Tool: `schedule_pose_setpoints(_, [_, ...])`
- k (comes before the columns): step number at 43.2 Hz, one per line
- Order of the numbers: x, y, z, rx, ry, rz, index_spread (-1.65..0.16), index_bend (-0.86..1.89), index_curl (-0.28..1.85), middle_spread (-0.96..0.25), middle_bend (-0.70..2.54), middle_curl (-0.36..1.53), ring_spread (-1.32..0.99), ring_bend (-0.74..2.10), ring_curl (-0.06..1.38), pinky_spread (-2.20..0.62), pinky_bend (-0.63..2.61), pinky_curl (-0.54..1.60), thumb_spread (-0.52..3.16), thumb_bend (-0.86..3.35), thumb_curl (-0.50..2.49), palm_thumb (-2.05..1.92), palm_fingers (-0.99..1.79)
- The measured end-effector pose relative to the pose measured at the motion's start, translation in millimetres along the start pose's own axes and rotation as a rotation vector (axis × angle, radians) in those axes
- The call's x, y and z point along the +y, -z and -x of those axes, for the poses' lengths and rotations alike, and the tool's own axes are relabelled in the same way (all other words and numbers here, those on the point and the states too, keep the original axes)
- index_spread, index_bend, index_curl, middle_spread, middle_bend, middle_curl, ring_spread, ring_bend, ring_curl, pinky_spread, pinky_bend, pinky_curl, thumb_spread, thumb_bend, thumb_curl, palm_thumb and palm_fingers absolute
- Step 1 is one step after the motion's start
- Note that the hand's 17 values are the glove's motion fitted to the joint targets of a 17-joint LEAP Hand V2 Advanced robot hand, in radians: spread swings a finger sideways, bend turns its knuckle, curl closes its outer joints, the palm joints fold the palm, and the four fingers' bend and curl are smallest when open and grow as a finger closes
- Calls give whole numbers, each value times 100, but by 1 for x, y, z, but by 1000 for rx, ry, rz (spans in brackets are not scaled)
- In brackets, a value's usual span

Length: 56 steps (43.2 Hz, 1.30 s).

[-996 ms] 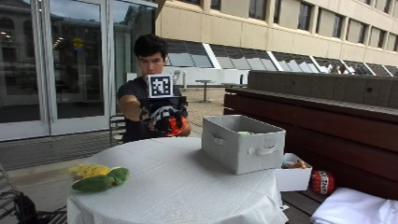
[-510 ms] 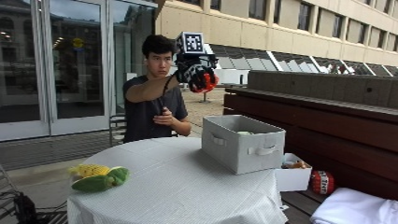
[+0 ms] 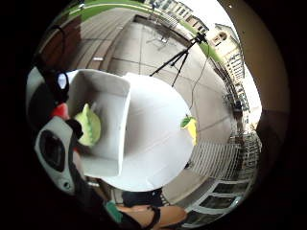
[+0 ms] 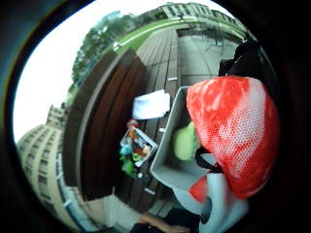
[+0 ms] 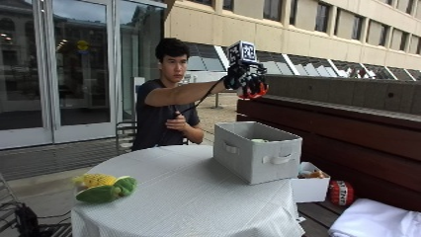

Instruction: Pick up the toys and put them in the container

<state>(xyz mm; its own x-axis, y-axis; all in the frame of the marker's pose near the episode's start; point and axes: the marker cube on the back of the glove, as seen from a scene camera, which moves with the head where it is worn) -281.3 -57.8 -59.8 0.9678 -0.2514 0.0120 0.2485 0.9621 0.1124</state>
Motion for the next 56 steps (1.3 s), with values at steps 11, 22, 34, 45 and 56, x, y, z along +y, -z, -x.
schedule_pose_setpoints(11, [-8, -31, -11, -100, 73, 115, -37, 41, 43, -50, 47, 75, -49, 103, 50, -45, 102, 37, 57, 20, 101, 64, 90])
schedule_pose_setpoints(22, [2, -34, -33, -25, 71, 97, -35, 3, 21, -13, 15, 61, -25, 92, 46, -26, 154, 48, 85, -14, 64, -15, -4])
schedule_pose_setpoints(34, [15, -36, -142, 46, 7, 65, -35, 12, 20, -3, 19, 55, -9, 73, 36, -9, 148, 43, 90, -12, 44, -14, -11])
schedule_pose_setpoints(45, [28, -38, -267, 107, -121, 43, -35, 12, 19, -5, 22, 53, -9, 66, 33, -4, 139, 38, 90, -11, 34, -14, -7])
schedule_pose_setpoints(56, [48, -45, -371, 125, -228, 60, -35, 12, 19, -6, 22, 51, -10, 61, 32, -2, 136, 36, 89, -11, 28, -14, -7])
